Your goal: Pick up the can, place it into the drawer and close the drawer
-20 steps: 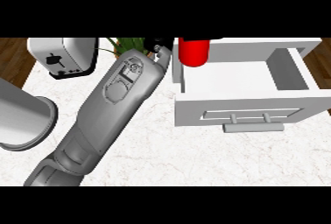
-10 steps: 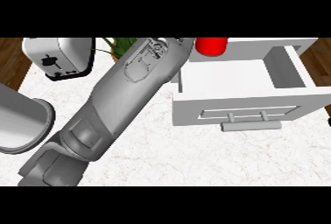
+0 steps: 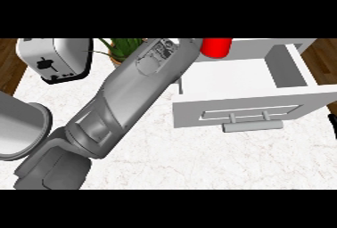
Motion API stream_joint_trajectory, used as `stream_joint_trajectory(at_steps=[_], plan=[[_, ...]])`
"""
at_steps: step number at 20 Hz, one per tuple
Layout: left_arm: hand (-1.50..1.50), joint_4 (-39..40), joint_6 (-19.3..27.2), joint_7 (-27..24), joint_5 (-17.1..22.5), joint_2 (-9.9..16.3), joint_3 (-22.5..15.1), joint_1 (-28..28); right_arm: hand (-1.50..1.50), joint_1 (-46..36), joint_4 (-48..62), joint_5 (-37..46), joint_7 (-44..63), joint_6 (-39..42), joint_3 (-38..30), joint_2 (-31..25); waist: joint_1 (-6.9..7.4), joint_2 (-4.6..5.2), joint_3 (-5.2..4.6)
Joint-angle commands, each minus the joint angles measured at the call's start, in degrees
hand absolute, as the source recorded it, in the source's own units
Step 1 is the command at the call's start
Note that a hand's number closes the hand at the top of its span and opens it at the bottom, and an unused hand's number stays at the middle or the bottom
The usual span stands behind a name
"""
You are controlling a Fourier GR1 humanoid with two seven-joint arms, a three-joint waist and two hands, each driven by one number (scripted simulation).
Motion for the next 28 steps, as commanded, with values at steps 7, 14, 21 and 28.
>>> stream_joint_trajectory(at_steps=[7, 14, 21, 28], plan=[[1.5, 3.67, 5.81, -3.37, 6.26, 0.0, -8.51, 0.14, -1.5, 0.03, -0.96, 1.21, 0.33, 0.25, 1.65, 0.32, -1.89, 0.16, 0.05], [1.5, 9.93, 2.45, -8.22, 6.94, 0.0, -9.86, 0.13, -1.5, -4.05, 1.7, 0.11, 0.81, -0.48, 0.61, -0.63, -2.04, 0.74, 0.05], [1.5, 9.83, 5.21, -10.9, 8.28, 0.0, -14.01, 2.91, -1.5, -5.17, 1.04, 4.01, 1.59, -1.8, 3.88, 0.46, -2.86, 0.99, 0.03], [-1.5, 9.07, 8.91, -8.48, 10.28, 0.0, -16.14, 1.67, -1.5, -8.67, 1.44, 1.25, 3.78, -1.97, 1.74, -1.43, -2.92, 0.75, 0.04]])
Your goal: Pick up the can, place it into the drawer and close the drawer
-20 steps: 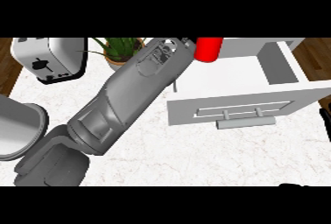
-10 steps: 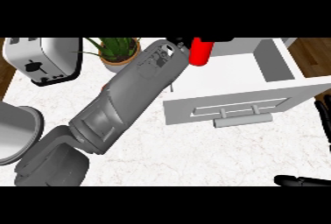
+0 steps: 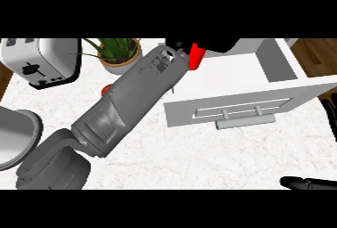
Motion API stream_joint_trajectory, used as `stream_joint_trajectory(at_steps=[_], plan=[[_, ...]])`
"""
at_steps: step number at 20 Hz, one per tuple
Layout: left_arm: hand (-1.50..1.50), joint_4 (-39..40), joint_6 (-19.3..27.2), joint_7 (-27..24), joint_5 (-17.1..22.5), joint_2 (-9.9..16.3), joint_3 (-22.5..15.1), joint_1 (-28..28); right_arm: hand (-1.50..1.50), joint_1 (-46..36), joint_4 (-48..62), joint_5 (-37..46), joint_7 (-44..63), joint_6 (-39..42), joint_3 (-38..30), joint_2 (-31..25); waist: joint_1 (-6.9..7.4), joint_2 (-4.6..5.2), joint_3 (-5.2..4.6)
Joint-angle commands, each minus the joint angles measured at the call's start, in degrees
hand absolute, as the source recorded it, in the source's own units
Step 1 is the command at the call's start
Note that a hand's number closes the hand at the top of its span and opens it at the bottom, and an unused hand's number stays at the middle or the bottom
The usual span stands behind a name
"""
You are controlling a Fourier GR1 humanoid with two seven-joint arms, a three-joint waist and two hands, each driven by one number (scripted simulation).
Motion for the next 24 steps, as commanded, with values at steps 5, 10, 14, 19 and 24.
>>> stream_joint_trajectory(at_steps=[5, 10, 14, 19, 24], plan=[[-1.5, 0.68, 3.35, 0.07, 2.26, 0.0, -1.72, -0.45, -1.5, -0.86, -1.26, -0.27, 0.99, -0.01, 0.4, -0.35, -0.36, 0.01, 0.0], [-1.5, -0.64, 5.4, -3.32, 4.51, 0.0, -1.55, 2.66, -1.5, -0.2, -3.37, 2.14, -0.22, 0.17, 0.35, -1.43, -0.18, 0.01, -0.06], [-1.5, -1.75, 5.63, -3.02, 6.71, 0.0, -1.35, 2.74, -1.5, -0.68, -4.44, 8.35, -3.8, 0.92, 1.33, -4.01, -0.32, 0.15, -0.05], [-1.5, -3.89, 6.26, -3.83, 8.84, 0.0, -2.35, 4.11, -1.5, -1.34, -7.52, 14.82, -3.74, 1.27, 3.09, -6.87, 0.82, -0.28, -0.1], [-1.5, -3.79, 5.55, -4.51, 11.59, 0.0, 0.68, -0.49, -1.5, -2.19, -4.54, 23.48, -8.41, 0.75, 6.86, -8.01, 2.32, -0.33, -0.08]])
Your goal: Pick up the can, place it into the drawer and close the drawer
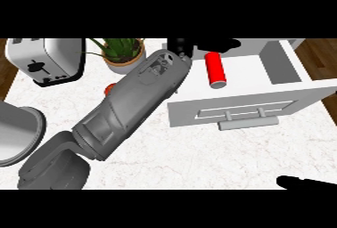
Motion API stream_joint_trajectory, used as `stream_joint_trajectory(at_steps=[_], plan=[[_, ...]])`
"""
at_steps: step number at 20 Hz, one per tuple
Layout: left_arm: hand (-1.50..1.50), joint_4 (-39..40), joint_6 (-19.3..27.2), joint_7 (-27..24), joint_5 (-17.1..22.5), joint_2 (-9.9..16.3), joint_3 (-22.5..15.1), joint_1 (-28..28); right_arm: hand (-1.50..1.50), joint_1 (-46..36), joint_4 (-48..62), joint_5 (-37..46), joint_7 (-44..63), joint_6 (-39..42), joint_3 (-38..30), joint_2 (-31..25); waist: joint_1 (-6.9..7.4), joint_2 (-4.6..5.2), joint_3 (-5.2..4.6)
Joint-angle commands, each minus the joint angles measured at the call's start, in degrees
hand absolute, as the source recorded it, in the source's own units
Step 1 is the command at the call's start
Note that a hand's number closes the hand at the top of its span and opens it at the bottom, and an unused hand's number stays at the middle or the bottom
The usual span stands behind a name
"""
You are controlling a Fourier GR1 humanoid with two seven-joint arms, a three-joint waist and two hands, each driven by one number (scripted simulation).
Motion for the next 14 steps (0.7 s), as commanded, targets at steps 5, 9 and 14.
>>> stream_joint_trajectory(at_steps=[5, 9, 14], plan=[[-1.5, -1.98, 2.35, -2.08, 1.89, 0.0, -0.76, -0.94, -1.5, -2.85, 4.1, 18.72, -3.62, -2.57, 7.19, -3.37, 2.67, -0.45, -0.02], [-1.5, 0.18, 2.5, 0.13, 1.89, 0.0, -0.03, -3.92, -1.5, -5.58, 6.62, 26.09, -1.98, -2.76, 9.14, -6.13, 3.61, -0.68, -0.04], [-1.5, -2.09, 2.55, 3.04, 0.8, 0.0, -0.84, -3.33, -1.5, -5.98, 14.86, 38.09, -3.27, -7.91, 15.42, -4.48, 5.55, -1.31, -0.04]])
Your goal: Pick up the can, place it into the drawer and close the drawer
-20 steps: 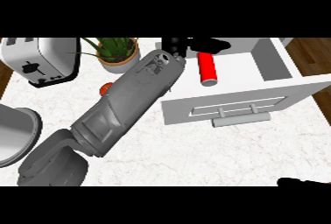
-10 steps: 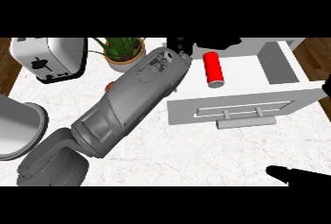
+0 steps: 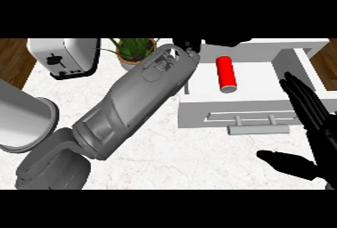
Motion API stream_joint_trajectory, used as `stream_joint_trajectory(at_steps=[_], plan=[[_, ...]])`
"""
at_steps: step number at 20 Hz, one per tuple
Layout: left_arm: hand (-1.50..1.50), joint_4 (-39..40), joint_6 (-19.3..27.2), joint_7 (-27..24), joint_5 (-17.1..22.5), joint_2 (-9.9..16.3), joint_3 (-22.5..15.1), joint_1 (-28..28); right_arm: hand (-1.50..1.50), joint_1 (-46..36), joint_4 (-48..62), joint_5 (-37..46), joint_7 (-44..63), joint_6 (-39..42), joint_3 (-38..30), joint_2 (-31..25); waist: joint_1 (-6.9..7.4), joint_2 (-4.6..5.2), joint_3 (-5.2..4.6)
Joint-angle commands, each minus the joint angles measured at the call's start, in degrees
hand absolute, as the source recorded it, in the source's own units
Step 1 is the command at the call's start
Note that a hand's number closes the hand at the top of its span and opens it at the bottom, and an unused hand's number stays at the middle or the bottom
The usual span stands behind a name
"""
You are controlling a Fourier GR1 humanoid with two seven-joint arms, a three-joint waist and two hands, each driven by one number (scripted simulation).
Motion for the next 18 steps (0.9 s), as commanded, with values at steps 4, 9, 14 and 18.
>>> stream_joint_trajectory(at_steps=[4, 9, 14, 18], plan=[[-1.5, -2.23, -0.66, 4.21, -1.5, 1.95, 0.41, -1.22, -1.5, -3.87, 15.92, 15.18, -0.99, -8.09, 4.49, 0.75, 2.55, -0.57, 0.0], [-1.5, -9.76, -1.59, 8.29, -3.54, 8.34, -0.07, 2.5, -1.5, -4.85, 23.45, 16.55, -2.86, -16.31, 3.8, 4.75, 3.07, -1.03, -0.01], [-1.5, -16.9, -0.39, 13.61, -5.59, 12.32, -1.72, 5.69, -1.5, -11.11, 37.52, 18.66, -4.48, -21.65, 1.6, 5.97, 4.16, -1.03, 0.01], [-1.5, -21.66, -1.15, 14.16, -6.53, 15.47, -1.28, 9.01, -1.5, -16.96, 46.06, 20.87, -4.17, -25.24, 0.7, 7.74, 4.34, -0.76, 0.0]])
